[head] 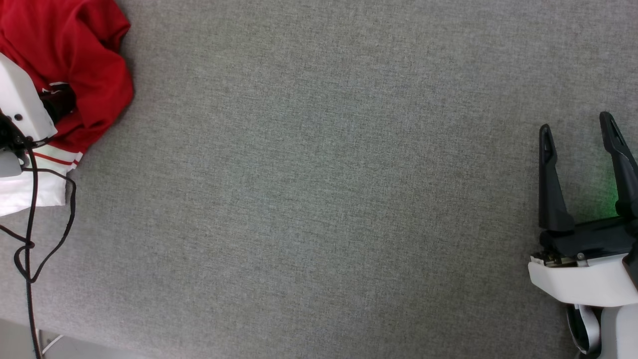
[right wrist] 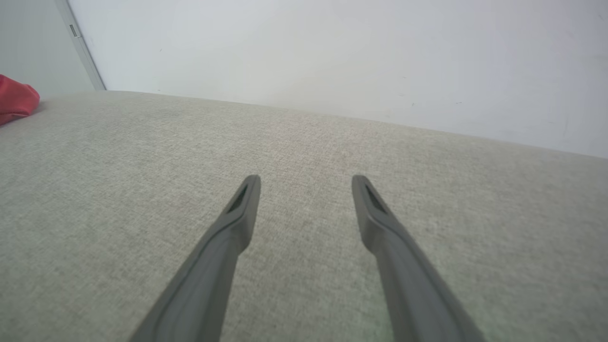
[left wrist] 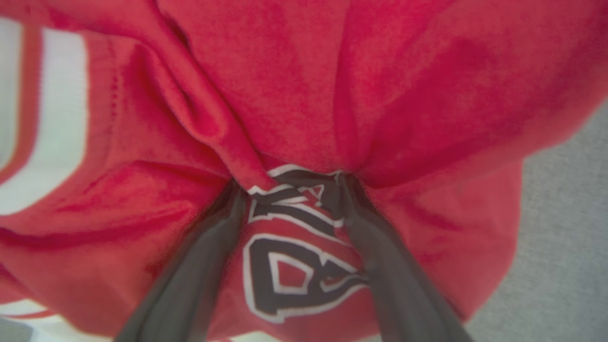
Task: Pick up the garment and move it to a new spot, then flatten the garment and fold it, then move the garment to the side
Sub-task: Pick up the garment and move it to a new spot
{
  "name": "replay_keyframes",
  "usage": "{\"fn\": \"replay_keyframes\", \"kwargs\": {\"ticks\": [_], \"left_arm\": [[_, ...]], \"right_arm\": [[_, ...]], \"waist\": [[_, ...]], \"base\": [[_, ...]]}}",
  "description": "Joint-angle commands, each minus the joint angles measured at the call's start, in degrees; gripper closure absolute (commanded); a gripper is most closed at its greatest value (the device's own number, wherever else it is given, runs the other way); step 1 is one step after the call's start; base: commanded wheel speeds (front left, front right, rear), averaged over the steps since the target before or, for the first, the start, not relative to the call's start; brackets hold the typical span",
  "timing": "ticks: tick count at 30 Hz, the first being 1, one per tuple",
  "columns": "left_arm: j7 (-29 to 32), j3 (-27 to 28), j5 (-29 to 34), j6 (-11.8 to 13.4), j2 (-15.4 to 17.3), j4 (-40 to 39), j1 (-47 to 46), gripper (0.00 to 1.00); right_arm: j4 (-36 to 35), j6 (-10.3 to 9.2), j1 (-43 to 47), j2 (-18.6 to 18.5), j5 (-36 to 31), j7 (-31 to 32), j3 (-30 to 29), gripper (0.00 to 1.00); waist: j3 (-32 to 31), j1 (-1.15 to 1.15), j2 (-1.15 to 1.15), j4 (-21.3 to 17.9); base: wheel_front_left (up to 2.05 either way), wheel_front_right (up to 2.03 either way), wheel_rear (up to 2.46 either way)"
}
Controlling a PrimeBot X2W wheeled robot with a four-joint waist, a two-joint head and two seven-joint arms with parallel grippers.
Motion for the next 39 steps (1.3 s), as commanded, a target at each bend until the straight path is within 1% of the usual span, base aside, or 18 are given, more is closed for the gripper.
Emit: {"fn": "replay_keyframes", "kwargs": {"ticks": [1, 2, 3, 4, 5, 12, 18, 23, 25, 27, 31, 33, 39], "left_arm": [[0.7, -2.6, -0.5, 0.0, -3.0, 1.3, 2.0, 0.0], [0.9, -3.5, -0.6, 0.0, -3.1, 1.4, 2.2, 0.0], [0.7, -4.1, -0.8, -0.1, -3.1, 1.6, 2.1, 0.23], [0.3, -4.7, -0.9, -0.1, -2.9, 1.6, 1.9, 0.8], [0.0, -5.1, -0.8, -0.1, -2.6, 1.6, 1.5, 1.0], [-5.7, -6.1, 0.5, 0.0, 2.7, 0.0, -3.4, 1.0], [-8.8, -9.4, 2.4, 0.0, 5.9, -3.9, -6.7, 1.0], [-10.4, -12.4, 3.2, 0.0, 7.7, -9.0, -9.0, 1.0], [-10.5, -13.8, 3.5, 0.0, 8.0, -11.5, -10.0, 1.0], [-10.5, -15.3, 3.8, 0.0, 7.6, -13.9, -11.2, 1.0], [-10.3, -18.3, 4.7, 0.0, 5.4, -18.5, -13.5, 1.0], [-10.6, -19.0, 4.9, 0.0, 4.8, -19.5, -14.0, 1.0], [-12.0, -24.9, 5.9, 0.0, -1.4, -24.0, -16.2, 1.0]], "right_arm": [[1.2, -0.02, -0.6, -0.3, 0.1, -0.1, 0.0, 0.0], [1.3, -0.02, -0.7, -0.3, 0.1, -0.1, 0.1, 0.0], [1.5, -0.02, -0.7, -0.3, 0.1, -0.1, 0.2, 0.0], [1.6, -0.03, -0.8, -0.2, 0.2, -0.1, 0.4, 0.0], [1.7, -0.02, -1.0, -0.2, 0.3, -0.1, 0.5, 0.0], [2.6, -0.02, -0.6, 0.4, 1.0, -0.1, 1.5, 0.0], [3.7, -0.02, -0.1, 1.3, 1.8, -0.1, 2.3, 0.0], [4.6, -0.02, 0.9, 1.9, 2.8, -0.1, 2.7, 0.0], [4.9, -0.02, 1.2, 2.1, 3.1, -0.1, 2.8, 0.0], [5.1, -0.02, 1.5, 2.1, 4.1, -0.1, 2.8, 0.0], [5.6, -0.02, 2.2, 2.1, 5.9, -0.1, 2.6, 0.0], [5.6, -0.02, 2.1, 2.1, 6.2, -0.1, 2.5, 0.0], [5.7, -0.02, 1.4, 2.1, 8.0, -0.1, 2.2, 0.0]], "waist": [[0.1, 0.01, 0.0, -0.1], [0.1, 0.01, 0.0, -0.2], [0.0, 0.01, 0.0, -0.2], [-0.1, 0.01, 0.0, -0.3], [-0.3, 0.01, 0.0, -0.4], [-3.8, 0.01, 0.0, -0.4], [-8.6, 0.01, 0.0, -1.3], [-12.6, 0.01, 0.0, -2.8], [-14.1, 0.01, 0.0, -3.6], [-15.2, 0.01, 0.0, -4.4], [-17.0, 0.01, 0.0, -6.3], [-17.3, 0.01, 0.0, -6.9], [-18.1, 0.01, 0.0, -11.2]], "base": [[0.0, 0.0, 0.0], [0.0, 0.0, 0.0], [0.0, 0.0, 0.0], [0.0, 0.0, 0.0], [0.0, 0.0, 0.0], [0.0, 0.0, 0.0], [0.0, 0.0, 0.0], [0.0, 0.0, 0.0], [0.0, 0.0, 0.0], [0.0, 0.0, 0.0], [0.0, 0.0, 0.0], [0.0, 0.0, 0.0], [0.0, 0.0, 0.0]]}}
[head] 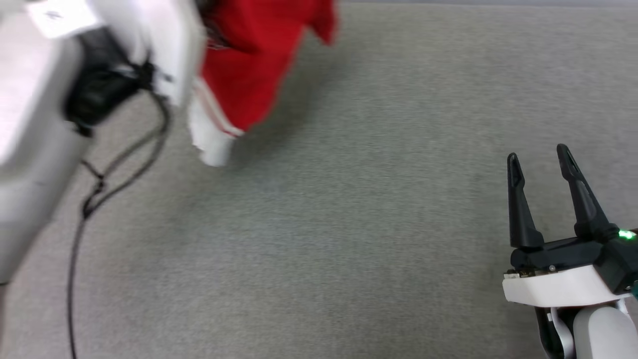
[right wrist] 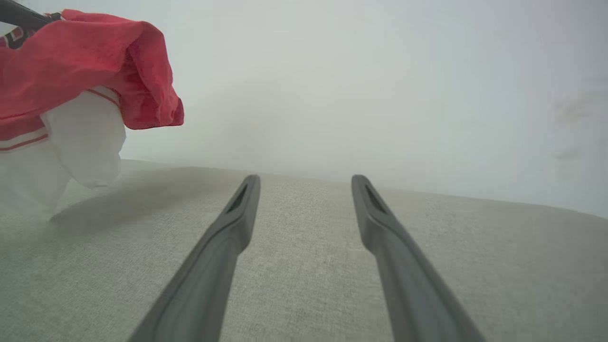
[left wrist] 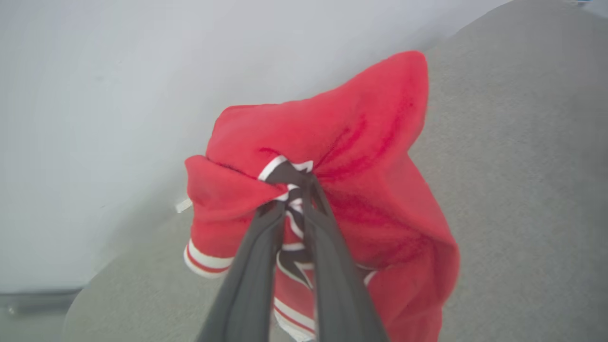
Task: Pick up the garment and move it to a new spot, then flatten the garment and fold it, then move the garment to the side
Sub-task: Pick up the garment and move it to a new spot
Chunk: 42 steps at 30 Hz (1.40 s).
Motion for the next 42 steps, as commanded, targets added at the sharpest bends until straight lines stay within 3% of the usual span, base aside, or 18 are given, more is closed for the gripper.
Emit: {"fn": "replay_keyframes", "kwargs": {"ticks": [1, 11, 19, 30, 32, 37, 42], "left_arm": [[-0.6, -1.1, 0.5, 0.0, -1.2, -0.4, -0.7, 1.0], [-5.1, -14.0, 0.8, 0.0, -11.6, -0.4, -0.8, 1.0], [-8.9, -27.2, -1.2, 0.0, -16.3, 3.7, 4.6, 1.0], [-10.0, -29.3, 3.6, 0.0, -21.6, 4.9, 14.5, 1.0], [-13.9, -29.2, 4.1, 0.0, -22.1, 5.8, 13.0, 0.0], [-25.5, -26.5, 5.3, 0.6, -23.5, 8.8, 11.8, 0.0], [-37.0, -22.4, 8.1, 6.0, -22.1, 10.4, 13.4, 0.0]], "right_arm": [[0.0, -0.02, -0.5, 0.2, 0.7, -0.1, 0.0, 0.0], [0.0, -0.02, -1.1, 0.2, 3.2, -0.1, -1.3, 0.0], [-0.1, -0.02, -1.4, 0.2, 4.5, -0.1, -2.1, 0.0], [0.5, -0.02, -1.9, 0.2, 3.5, -0.1, -2.6, 0.0], [0.7, -0.02, -1.5, 0.2, 3.4, -0.1, -2.8, 0.0], [1.5, -0.02, 0.6, 0.2, 2.9, -0.1, -2.8, 0.0], [2.2, -0.02, 2.2, 0.2, 2.9, -0.1, -3.0, 0.0]], "waist": [[-0.4, 0.0, 0.0, -2.4], [1.2, 0.0, 0.0, -10.7], [3.1, 0.0, 0.0, -13.8], [3.0, 0.0, 0.0, -12.4], [2.2, 0.0, 0.0, -11.7], [-0.9, 0.0, 0.0, -10.2], [-4.3, 0.0, 0.0, -8.9]], "base": [[0.0, 0.0, 0.0], [0.0, 0.0, 0.0], [0.0, 0.0, 0.0], [0.0, 0.0, 0.0], [0.0, 0.0, 0.0], [0.0, 0.0, 0.0], [0.0, 0.0, 0.0]]}}
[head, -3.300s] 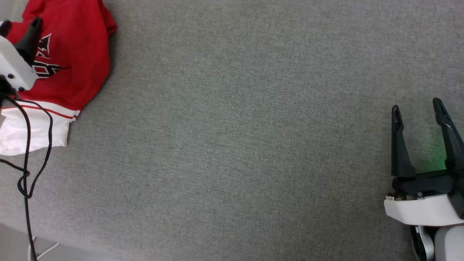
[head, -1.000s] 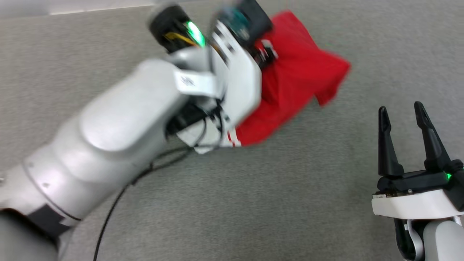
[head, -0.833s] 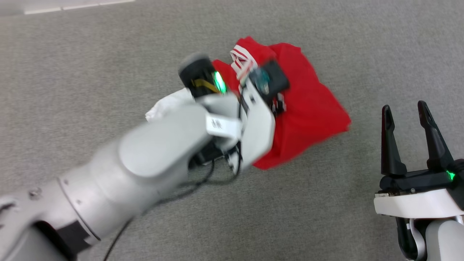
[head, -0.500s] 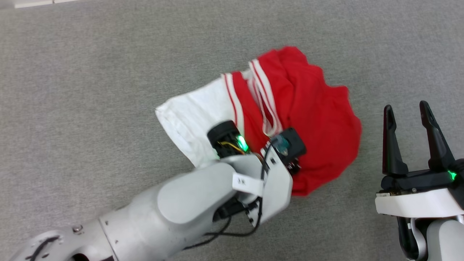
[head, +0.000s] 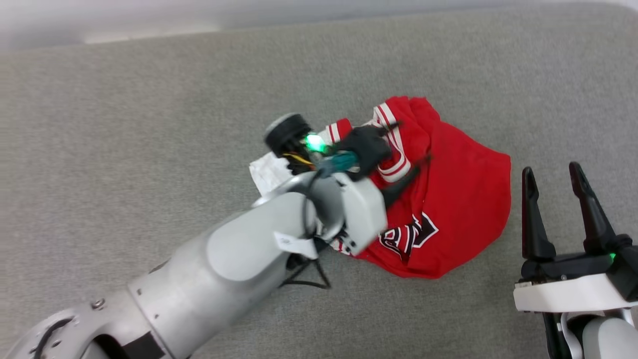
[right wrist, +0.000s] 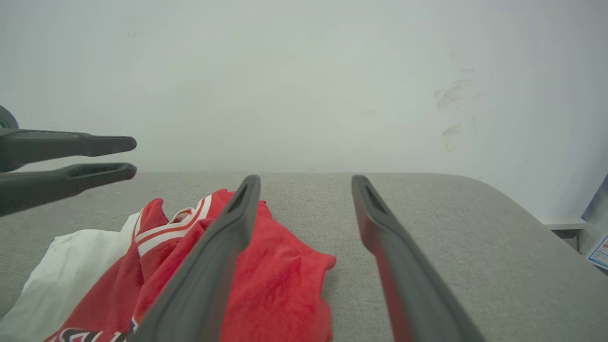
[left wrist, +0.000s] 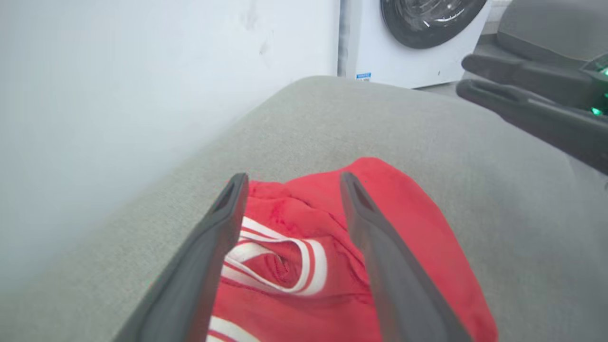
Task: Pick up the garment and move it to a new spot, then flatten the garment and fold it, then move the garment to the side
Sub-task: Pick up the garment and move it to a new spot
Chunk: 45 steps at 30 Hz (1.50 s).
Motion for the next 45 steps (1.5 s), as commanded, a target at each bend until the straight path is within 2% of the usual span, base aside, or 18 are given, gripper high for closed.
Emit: {"fn": "replay_keyframes", "kwargs": {"ticks": [1, 6, 9, 13, 16, 20, 28, 31, 37, 45], "left_arm": [[-3.0, 1.1, 0.7, 1.9, 1.0, 0.4, 1.8, 0.0], [-9.5, 6.2, 2.3, 9.2, 3.8, 0.0, 5.8, 0.0], [-10.3, 11.1, 4.5, 13.9, 5.9, -2.7, 9.3, 0.0], [-10.3, 19.4, 9.3, 18.9, 8.6, -9.3, 17.5, 0.0], [-10.3, 25.5, 13.2, 21.6, 9.4, -14.1, 23.8, 0.0], [-10.3, 33.0, 17.1, 23.3, 9.2, -18.0, 33.0, 0.0], [-10.3, 45.1, 23.3, 21.7, 4.8, -21.4, 46.6, 0.0], [-10.3, 47.9, 24.5, 21.1, 3.4, -22.0, 49.4, 0.0], [-10.3, 53.9, 27.7, 17.2, -0.7, -23.1, 56.0, 0.0], [-10.3, 58.3, 31.9, 11.4, -5.1, -22.0, 59.8, 0.0]], "right_arm": [[0.2, -0.02, 0.9, 0.2, -0.3, -0.1, -0.3, 0.0], [0.6, -0.02, 2.6, 0.2, -0.8, -0.1, -0.5, 0.0], [0.8, -0.02, 3.6, 0.2, -0.9, -0.1, -0.4, 0.0], [1.0, -0.02, 4.6, 0.2, -1.0, -0.1, -0.1, 0.0], [1.1, -0.02, 5.5, 0.2, -1.3, -0.1, -0.3, 0.0], [1.5, -0.02, 6.8, 0.2, -1.5, -0.1, -0.2, 0.0], [2.3, -0.02, 9.0, 0.2, -0.6, -0.1, -0.2, 0.0], [2.5, -0.02, 9.6, 0.2, -0.1, -0.1, 0.0, 0.0], [3.4, -0.02, 11.0, 0.2, 2.6, -0.1, 0.7, 0.0], [4.1, -0.02, 12.3, 0.2, 5.5, -0.1, 0.5, 0.0]], "waist": [[-2.1, 0.0, 0.0, 1.3], [-4.6, 0.0, 0.0, 2.7], [-5.9, 0.0, 0.0, 3.5], [-7.6, 0.0, 0.0, 4.2], [-9.0, 0.0, 0.0, 4.9], [-11.0, 0.0, 0.0, 5.5], [-14.4, 0.0, 0.0, 6.3], [-15.1, 0.0, 0.0, 6.3], [-16.6, 0.0, 0.0, 6.4], [-17.5, 0.0, 0.0, 7.1]], "base": [[0.0, 0.0, 0.0], [0.0, 0.0, 0.0], [0.0, 0.0, 0.0], [0.0, 0.0, 0.0], [0.0, 0.0, 0.0], [0.0, 0.0, 0.0], [0.0, 0.0, 0.0], [0.0, 0.0, 0.0], [0.0, 0.0, 0.0], [0.0, 0.0, 0.0]]}}
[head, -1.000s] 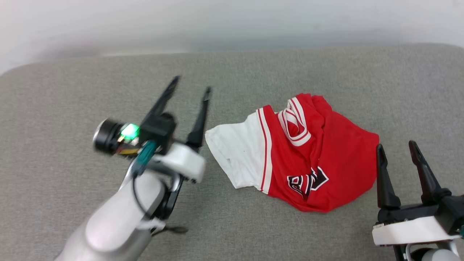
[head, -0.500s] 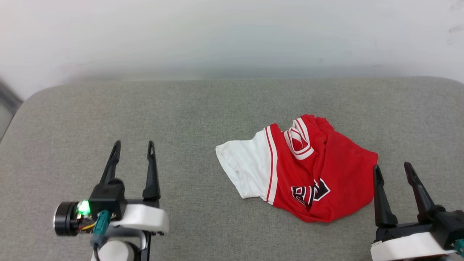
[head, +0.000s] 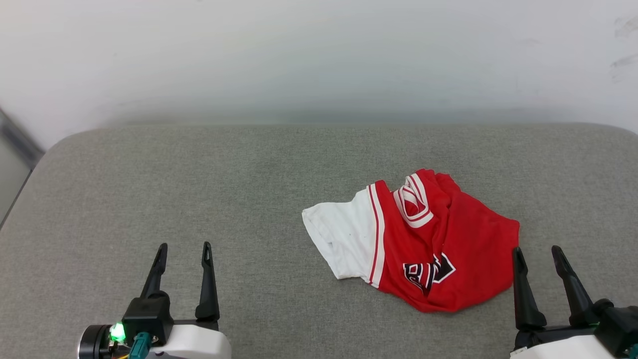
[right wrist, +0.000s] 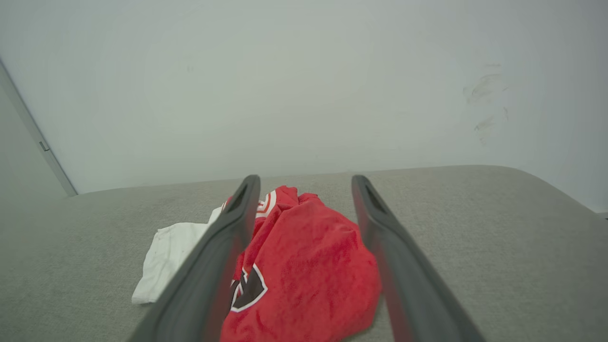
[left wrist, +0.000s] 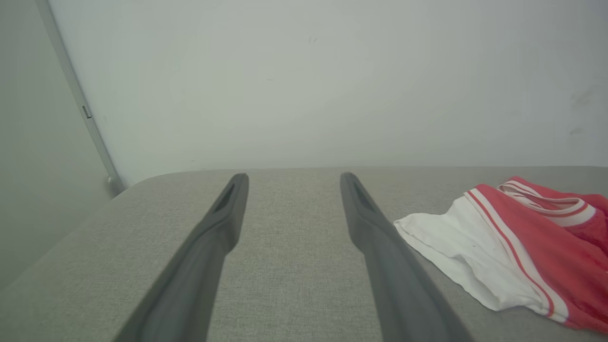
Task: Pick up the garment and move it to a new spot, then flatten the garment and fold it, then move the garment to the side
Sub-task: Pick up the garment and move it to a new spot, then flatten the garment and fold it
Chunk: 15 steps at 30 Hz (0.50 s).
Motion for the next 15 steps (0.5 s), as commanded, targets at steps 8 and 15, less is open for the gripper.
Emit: {"fn": "replay_keyframes", "kwargs": {"ticks": [8, 15], "left_arm": [[-0.1, 3.2, 3.1, -3.4, -2.7, 1.0, 1.7, 0.0], [-0.2, 5.2, 4.5, -5.5, -3.7, 1.9, 1.0, 0.0]], "right_arm": [[0.5, -0.02, 1.2, 0.1, 1.9, -0.1, -0.5, 0.0], [0.3, -0.02, 0.9, 0.1, 1.9, -0.1, -0.3, 0.0]], "waist": [[-0.6, 0.01, 0.0, 0.1], [-0.9, 0.01, 0.0, 0.1]], "base": [[0.0, 0.0, 0.0], [0.0, 0.0, 0.0]]}}
